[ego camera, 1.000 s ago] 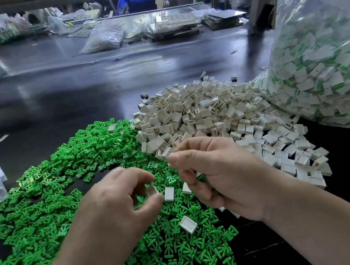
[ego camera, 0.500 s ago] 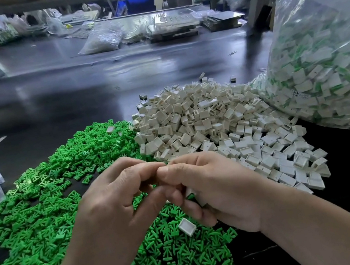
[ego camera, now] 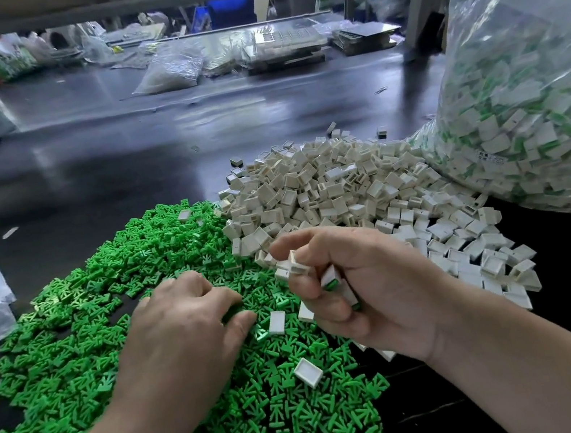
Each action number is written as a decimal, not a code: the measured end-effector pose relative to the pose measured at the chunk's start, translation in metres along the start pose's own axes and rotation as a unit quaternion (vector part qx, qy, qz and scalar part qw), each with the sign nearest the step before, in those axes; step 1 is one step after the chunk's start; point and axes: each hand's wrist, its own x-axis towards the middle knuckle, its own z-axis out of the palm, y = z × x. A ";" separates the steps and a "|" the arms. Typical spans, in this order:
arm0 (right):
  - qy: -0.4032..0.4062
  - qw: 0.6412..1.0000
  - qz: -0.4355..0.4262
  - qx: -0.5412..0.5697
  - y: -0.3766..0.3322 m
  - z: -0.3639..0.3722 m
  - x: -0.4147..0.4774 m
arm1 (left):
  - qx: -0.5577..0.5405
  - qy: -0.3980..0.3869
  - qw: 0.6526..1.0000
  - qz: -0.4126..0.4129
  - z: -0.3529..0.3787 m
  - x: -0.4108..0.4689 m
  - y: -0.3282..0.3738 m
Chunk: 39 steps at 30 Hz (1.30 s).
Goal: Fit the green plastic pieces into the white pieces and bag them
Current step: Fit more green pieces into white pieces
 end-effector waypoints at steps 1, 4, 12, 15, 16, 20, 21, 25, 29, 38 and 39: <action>0.002 1.000 0.002 0.000 0.000 0.000 0.000 | -0.007 0.010 1.000 0.005 0.000 0.001 0.001; 0.012 1.000 0.004 0.013 0.002 0.000 0.001 | -0.033 0.019 0.999 0.005 0.001 0.001 0.002; 0.010 1.000 0.010 0.004 0.003 -0.001 0.001 | -0.245 0.105 0.963 -0.046 -0.002 0.001 0.002; 0.007 1.000 0.004 -0.017 0.003 -0.001 0.001 | -0.422 0.103 0.895 -0.104 -0.005 0.000 0.004; 0.014 0.999 -0.002 -0.036 0.004 -0.002 0.001 | -0.488 0.082 0.860 -0.121 -0.005 0.000 0.005; 0.049 0.988 -0.017 -0.146 0.010 0.000 0.003 | -0.661 0.004 0.735 -0.153 -0.002 0.000 0.007; 0.046 0.986 -0.017 -0.157 0.011 0.001 0.003 | -0.679 -0.010 0.717 -0.158 -0.001 0.000 0.008; 0.033 0.988 -0.010 -0.153 0.010 0.000 0.002 | -0.711 -0.029 0.683 -0.164 -0.002 -0.001 0.010; 0.022 0.986 -0.018 -0.162 0.008 0.001 0.000 | -0.721 -0.019 0.673 -0.163 -0.005 -0.001 0.012; 0.035 0.943 -0.109 -0.313 0.014 0.002 -0.001 | -0.735 -0.021 0.659 -0.160 -0.010 -0.003 0.017; 0.035 0.940 -0.112 -0.320 0.014 0.002 -0.001 | -0.735 -0.022 0.659 -0.159 -0.010 -0.004 0.018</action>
